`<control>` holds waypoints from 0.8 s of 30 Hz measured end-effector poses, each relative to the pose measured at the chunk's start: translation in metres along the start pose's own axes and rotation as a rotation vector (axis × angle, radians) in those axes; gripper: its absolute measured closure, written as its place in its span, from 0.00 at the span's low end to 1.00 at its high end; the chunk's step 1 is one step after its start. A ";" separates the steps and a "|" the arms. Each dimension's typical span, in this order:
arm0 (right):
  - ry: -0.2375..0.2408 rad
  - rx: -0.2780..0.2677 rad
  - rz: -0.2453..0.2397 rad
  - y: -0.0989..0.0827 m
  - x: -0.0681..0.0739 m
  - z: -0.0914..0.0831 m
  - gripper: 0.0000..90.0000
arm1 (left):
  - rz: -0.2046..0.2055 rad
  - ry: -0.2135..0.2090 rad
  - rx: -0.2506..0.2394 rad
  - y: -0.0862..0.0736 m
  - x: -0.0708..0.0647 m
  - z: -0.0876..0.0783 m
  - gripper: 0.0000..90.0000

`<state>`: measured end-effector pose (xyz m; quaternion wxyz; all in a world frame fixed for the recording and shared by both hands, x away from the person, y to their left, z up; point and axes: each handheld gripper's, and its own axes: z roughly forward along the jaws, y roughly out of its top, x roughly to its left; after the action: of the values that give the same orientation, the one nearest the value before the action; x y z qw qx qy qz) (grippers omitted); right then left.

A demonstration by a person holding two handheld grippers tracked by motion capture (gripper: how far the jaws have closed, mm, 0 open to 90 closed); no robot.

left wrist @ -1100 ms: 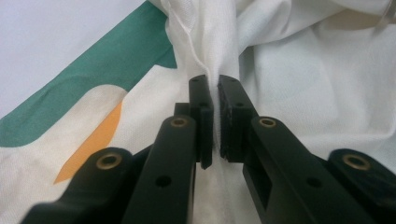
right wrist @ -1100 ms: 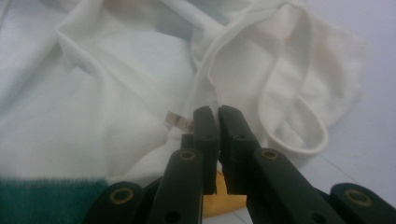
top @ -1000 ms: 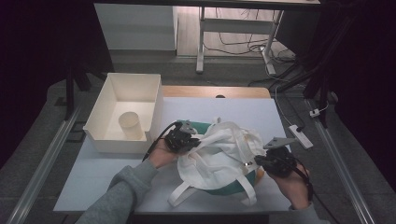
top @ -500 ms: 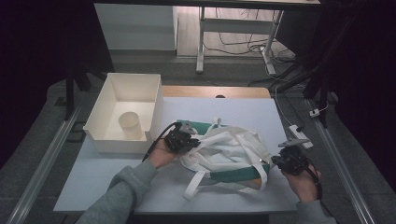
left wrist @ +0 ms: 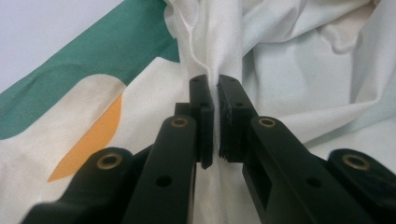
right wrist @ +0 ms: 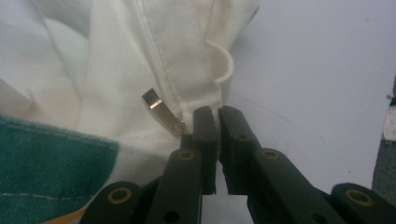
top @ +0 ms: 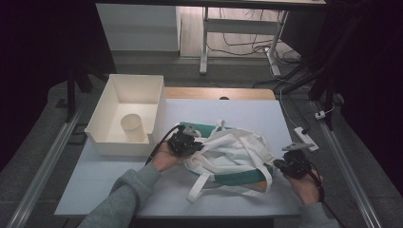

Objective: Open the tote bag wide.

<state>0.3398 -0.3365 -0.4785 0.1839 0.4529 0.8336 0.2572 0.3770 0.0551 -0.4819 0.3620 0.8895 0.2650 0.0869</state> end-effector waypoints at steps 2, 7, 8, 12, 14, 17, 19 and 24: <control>-0.019 -0.040 -0.016 0.004 0.002 -0.009 0.87 | -0.005 -0.003 -0.002 0.000 0.000 0.001 0.94; -0.019 -0.217 -0.070 0.023 0.022 -0.039 0.68 | 0.000 0.002 -0.002 0.001 -0.001 0.001 0.94; -0.004 -0.246 -0.090 0.027 0.030 -0.044 0.66 | 0.000 0.002 -0.002 0.001 -0.001 0.001 0.94; 0.105 -0.280 -0.191 0.045 0.066 -0.046 0.61 | 0.001 0.000 -0.001 0.001 -0.001 0.001 0.94; 0.159 -0.270 -0.247 0.055 0.086 -0.040 0.60 | 0.002 -0.001 -0.001 0.001 0.000 0.001 0.94; 0.239 -0.237 -0.322 0.069 0.114 -0.029 0.60 | 0.000 -0.002 -0.001 0.001 0.000 0.001 0.94; 0.280 -0.205 -0.364 0.078 0.129 -0.020 0.59 | 0.000 -0.003 -0.002 0.001 0.000 0.001 0.94; 0.332 -0.127 -0.413 0.090 0.150 0.004 0.57 | -0.005 -0.006 -0.005 0.001 0.000 0.001 0.94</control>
<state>0.3231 -0.1670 -0.4393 0.1212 0.2123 0.9093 0.3368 0.3778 0.0542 -0.4824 0.3652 0.8882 0.2660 0.0838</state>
